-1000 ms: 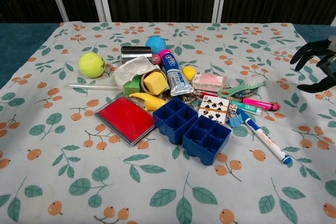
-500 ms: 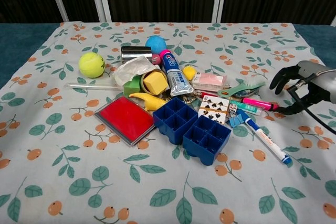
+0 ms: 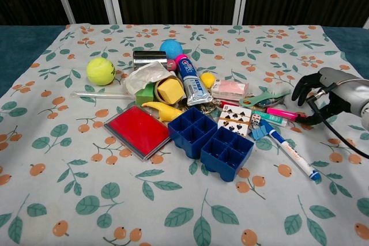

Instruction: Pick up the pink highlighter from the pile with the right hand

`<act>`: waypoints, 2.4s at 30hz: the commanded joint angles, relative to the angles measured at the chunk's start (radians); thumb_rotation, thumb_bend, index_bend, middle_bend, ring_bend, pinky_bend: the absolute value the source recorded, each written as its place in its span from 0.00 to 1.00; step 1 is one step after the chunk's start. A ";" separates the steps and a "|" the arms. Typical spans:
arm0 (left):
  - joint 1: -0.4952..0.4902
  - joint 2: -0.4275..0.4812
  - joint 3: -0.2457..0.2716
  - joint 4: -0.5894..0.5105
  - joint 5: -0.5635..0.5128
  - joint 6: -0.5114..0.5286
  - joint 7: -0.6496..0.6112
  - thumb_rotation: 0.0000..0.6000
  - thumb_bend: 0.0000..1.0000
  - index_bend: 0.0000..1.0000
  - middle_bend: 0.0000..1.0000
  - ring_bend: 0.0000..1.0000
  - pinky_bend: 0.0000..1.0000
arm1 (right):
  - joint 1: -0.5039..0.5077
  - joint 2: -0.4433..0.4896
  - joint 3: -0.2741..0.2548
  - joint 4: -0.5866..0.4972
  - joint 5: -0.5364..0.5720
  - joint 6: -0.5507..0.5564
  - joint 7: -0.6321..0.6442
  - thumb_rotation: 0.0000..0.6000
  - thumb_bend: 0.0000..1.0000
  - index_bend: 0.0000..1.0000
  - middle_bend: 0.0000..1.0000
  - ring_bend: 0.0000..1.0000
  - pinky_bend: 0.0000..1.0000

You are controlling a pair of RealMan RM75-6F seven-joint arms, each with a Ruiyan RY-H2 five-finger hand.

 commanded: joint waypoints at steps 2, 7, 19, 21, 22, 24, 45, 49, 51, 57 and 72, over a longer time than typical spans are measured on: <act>0.000 0.000 0.000 0.000 0.000 0.001 0.001 1.00 0.52 0.00 0.00 0.05 0.09 | 0.006 -0.008 0.003 0.008 0.000 -0.006 -0.002 1.00 0.29 0.47 0.46 0.20 0.22; 0.001 0.001 -0.002 -0.001 -0.003 0.001 -0.001 1.00 0.52 0.00 0.00 0.05 0.09 | 0.017 -0.021 0.009 0.023 0.004 -0.015 -0.010 1.00 0.29 0.47 0.46 0.21 0.22; 0.000 0.002 -0.004 -0.003 -0.008 0.001 -0.005 1.00 0.52 0.00 0.00 0.05 0.09 | 0.026 -0.032 0.009 0.038 0.008 -0.021 -0.036 1.00 0.45 0.50 0.49 0.23 0.22; 0.001 0.002 -0.004 -0.003 -0.008 0.001 -0.005 1.00 0.52 0.00 0.00 0.05 0.09 | 0.028 -0.036 0.008 0.043 0.011 -0.025 -0.042 1.00 0.46 0.50 0.49 0.23 0.22; 0.001 0.003 -0.004 -0.003 -0.007 0.001 -0.006 1.00 0.52 0.00 0.00 0.05 0.09 | 0.030 -0.037 0.008 0.045 0.012 -0.027 -0.045 1.00 0.46 0.50 0.49 0.23 0.22; 0.001 0.003 -0.005 -0.003 -0.008 0.001 -0.007 1.00 0.52 0.00 0.00 0.05 0.09 | 0.033 -0.037 0.007 0.049 0.015 -0.034 -0.053 1.00 0.46 0.50 0.49 0.23 0.22; 0.000 0.005 -0.005 -0.006 -0.014 -0.005 -0.005 1.00 0.52 0.00 0.00 0.05 0.10 | 0.041 0.020 -0.021 -0.010 0.026 -0.072 -0.132 1.00 0.40 0.50 0.50 0.23 0.22; 0.000 0.005 -0.005 -0.008 -0.015 -0.004 -0.004 1.00 0.52 0.00 0.00 0.05 0.10 | 0.045 0.020 -0.020 -0.013 0.038 -0.075 -0.147 1.00 0.38 0.50 0.50 0.23 0.22; 0.001 0.006 -0.005 -0.007 -0.017 -0.004 -0.005 1.00 0.52 0.00 0.00 0.05 0.10 | 0.047 0.020 -0.023 -0.009 0.043 -0.081 -0.157 1.00 0.38 0.50 0.50 0.23 0.22; 0.001 0.007 -0.006 -0.008 -0.016 -0.004 -0.006 1.00 0.52 0.00 0.00 0.05 0.11 | 0.047 0.009 -0.019 -0.004 0.055 -0.078 -0.149 1.00 0.38 0.53 0.55 0.27 0.22; 0.001 0.008 -0.007 -0.010 -0.017 -0.004 -0.008 1.00 0.52 0.00 0.00 0.05 0.11 | 0.044 0.015 -0.010 -0.021 0.059 -0.063 -0.139 1.00 0.44 0.63 0.62 0.35 0.22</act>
